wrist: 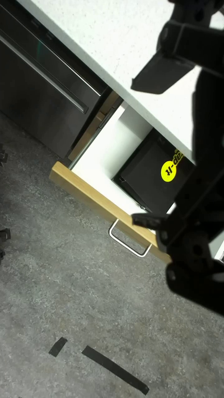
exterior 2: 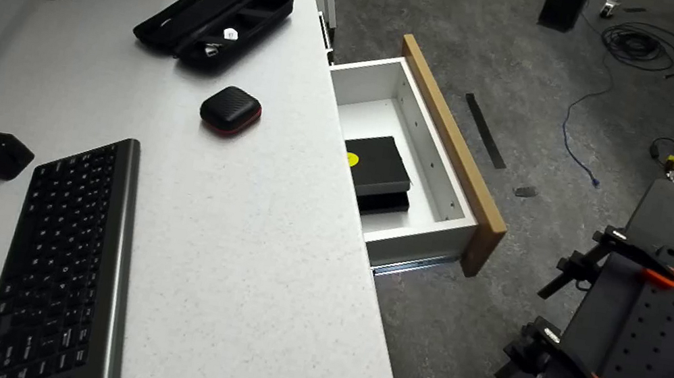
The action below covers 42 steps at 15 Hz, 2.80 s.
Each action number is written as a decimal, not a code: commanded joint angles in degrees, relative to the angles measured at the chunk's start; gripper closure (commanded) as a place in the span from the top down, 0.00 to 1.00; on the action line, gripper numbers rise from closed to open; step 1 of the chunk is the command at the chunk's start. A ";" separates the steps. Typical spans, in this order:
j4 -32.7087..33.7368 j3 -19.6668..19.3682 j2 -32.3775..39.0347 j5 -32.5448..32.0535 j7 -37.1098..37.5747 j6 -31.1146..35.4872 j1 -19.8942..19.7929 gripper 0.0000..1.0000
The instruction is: Close the top drawer of the kitchen unit
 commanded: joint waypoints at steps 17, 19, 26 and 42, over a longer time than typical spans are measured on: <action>2.74 -8.17 29.82 -7.91 8.77 23.81 -9.99 1.00; 2.95 -8.17 29.82 -7.91 8.81 23.79 -9.99 1.00; 8.34 -11.06 44.81 -15.75 22.28 28.04 -10.09 1.00; 33.97 -8.87 74.45 6.61 23.53 31.84 -9.46 1.00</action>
